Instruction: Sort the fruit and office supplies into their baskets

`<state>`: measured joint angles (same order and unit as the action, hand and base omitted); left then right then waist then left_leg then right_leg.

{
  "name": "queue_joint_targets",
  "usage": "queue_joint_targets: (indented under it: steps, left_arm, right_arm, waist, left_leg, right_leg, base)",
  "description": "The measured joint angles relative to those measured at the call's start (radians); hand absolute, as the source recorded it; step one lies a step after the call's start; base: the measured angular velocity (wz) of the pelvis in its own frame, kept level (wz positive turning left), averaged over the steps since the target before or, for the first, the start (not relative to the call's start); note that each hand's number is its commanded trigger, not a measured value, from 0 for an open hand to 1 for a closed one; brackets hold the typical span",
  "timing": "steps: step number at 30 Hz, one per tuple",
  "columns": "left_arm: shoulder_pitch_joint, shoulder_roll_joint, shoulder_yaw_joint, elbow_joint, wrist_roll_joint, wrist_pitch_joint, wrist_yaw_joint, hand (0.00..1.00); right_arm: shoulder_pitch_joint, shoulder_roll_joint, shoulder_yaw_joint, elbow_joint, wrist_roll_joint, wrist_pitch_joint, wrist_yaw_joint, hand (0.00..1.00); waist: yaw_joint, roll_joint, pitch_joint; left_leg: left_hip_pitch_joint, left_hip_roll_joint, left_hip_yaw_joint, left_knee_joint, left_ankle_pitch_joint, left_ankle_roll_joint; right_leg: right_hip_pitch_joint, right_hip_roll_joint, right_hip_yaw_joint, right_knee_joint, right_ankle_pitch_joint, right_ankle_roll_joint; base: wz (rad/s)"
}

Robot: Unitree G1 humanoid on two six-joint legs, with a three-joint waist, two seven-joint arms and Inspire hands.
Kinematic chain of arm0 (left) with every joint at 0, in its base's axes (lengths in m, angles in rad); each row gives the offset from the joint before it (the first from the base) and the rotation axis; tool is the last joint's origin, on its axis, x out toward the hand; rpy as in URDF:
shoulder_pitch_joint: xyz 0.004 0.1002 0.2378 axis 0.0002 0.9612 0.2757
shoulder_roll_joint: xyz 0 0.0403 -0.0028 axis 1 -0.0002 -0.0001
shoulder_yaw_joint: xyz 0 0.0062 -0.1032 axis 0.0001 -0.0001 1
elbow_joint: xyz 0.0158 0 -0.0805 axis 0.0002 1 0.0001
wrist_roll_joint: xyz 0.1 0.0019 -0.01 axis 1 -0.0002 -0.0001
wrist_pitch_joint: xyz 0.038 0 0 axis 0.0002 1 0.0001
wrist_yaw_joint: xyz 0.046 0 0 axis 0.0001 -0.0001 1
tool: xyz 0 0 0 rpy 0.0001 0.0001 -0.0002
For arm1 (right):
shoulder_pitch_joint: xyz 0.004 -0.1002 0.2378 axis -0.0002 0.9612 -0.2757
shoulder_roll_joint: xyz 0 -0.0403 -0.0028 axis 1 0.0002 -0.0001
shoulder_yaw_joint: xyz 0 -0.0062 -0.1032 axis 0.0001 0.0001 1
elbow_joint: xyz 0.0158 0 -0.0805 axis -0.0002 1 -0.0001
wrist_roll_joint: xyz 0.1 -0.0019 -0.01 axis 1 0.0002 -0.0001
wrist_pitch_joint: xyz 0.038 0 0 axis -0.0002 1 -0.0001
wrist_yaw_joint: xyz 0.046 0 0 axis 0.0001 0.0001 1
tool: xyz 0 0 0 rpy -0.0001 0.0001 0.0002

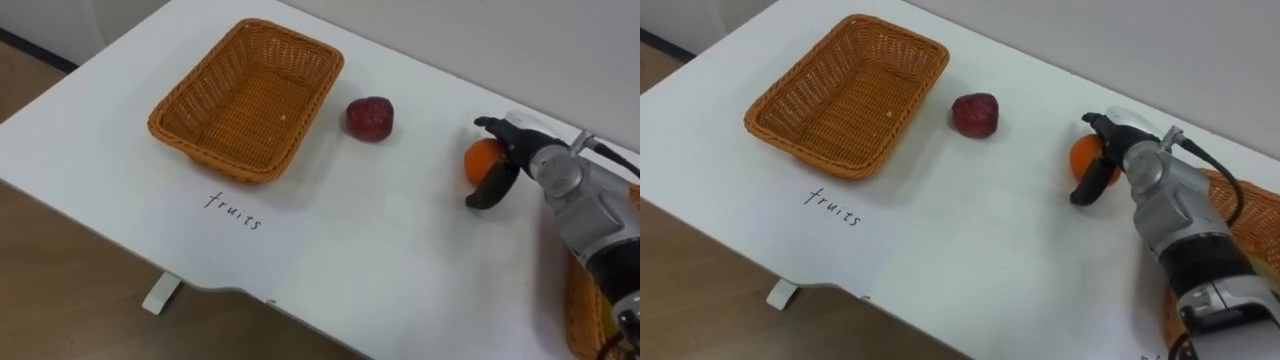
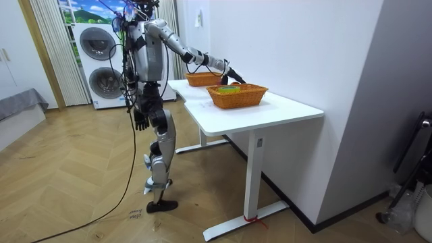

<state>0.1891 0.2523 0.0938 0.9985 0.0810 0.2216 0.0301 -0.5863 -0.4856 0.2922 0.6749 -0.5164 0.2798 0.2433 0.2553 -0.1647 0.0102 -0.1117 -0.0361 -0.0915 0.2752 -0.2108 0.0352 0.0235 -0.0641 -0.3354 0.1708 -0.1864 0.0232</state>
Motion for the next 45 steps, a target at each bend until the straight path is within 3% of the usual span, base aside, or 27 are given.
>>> queue_joint_targets:
  steps: [22, 23, 24, 35, 36, 45]
  left_arm:
    - [-0.003, 0.001, -0.001, 0.025, 0.0, -0.008, -0.003, 0.0]
    - [-0.003, 0.001, -0.001, 0.03, 0.0, -0.008, -0.003, 0.0]
    - [-0.004, 0.001, -0.001, 0.035, 0.0, -0.008, -0.003, 0.0]
    - [-0.048, 0.003, -0.002, 0.084, 0.0, -0.011, -0.016, 0.0]
    - [-0.051, 0.003, -0.002, 0.084, 0.0, -0.011, -0.015, 0.0]
    - [-0.054, 0.003, -0.001, 0.084, 0.0, -0.011, -0.015, 0.0]
  right_arm:
    - [-0.003, -0.016, -0.008, 0.067, 0.119, -0.039, 0.0, 0.0]
    - [-0.003, -0.016, -0.008, 0.067, 0.119, -0.04, 0.0, 0.07]
    - [-0.003, -0.016, -0.008, 0.067, 0.119, -0.04, 0.0, 1.0]
    - [-0.003, -0.017, 0.0, 0.077, 0.117, -0.04, -0.003, 1.0]
    - [-0.003, -0.017, 0.001, 0.081, 0.117, -0.039, -0.002, 1.0]
    - [-0.003, -0.017, 0.0, 0.09, 0.082, -0.038, -0.002, 1.0]
  waist:
    - [-0.002, -0.009, 0.0052]
    - [-0.002, -0.009, 0.0053]
    - [-0.002, -0.009, 0.0054]
    - [0.006, -0.015, 0.0133]
    - [0.009, -0.021, 0.0101]
    - [0.025, -0.026, 0.0099]
  left_leg:
    - [0.013, 0.002, 0.005, -0.003, 0.0, 0.0]
    - [0.013, 0.002, 0.005, -0.003, 0.0, 0.0]
    - [0.013, 0.002, 0.005, -0.003, 0.0, 0.0]
    - [0.015, 0.004, 0.012, -0.005, 0.0, 0.0]
    - [0.016, 0.004, 0.012, -0.005, 0.0, -0.001]
    - [0.016, 0.005, 0.013, -0.005, 0.0, -0.001]
  right_leg:
    - [0.01, 0.001, 0.0, 0.0, 0.001, -0.001]
    - [0.01, 0.001, 0.0, 0.0, 0.001, -0.001]
    - [0.01, 0.001, -0.001, 0.0, 0.001, -0.001]
    - [0.01, 0.001, -0.002, 0.0, 0.001, -0.001]
    - [0.01, 0.002, -0.003, 0.0, 0.001, -0.001]
    - [0.01, 0.001, -0.007, 0.0, 0.001, -0.001]
  base:
    - [0.0]
    - [0.0]
    - [0.0]
    - [0.0]
    - [0.0]
    - [0.0]
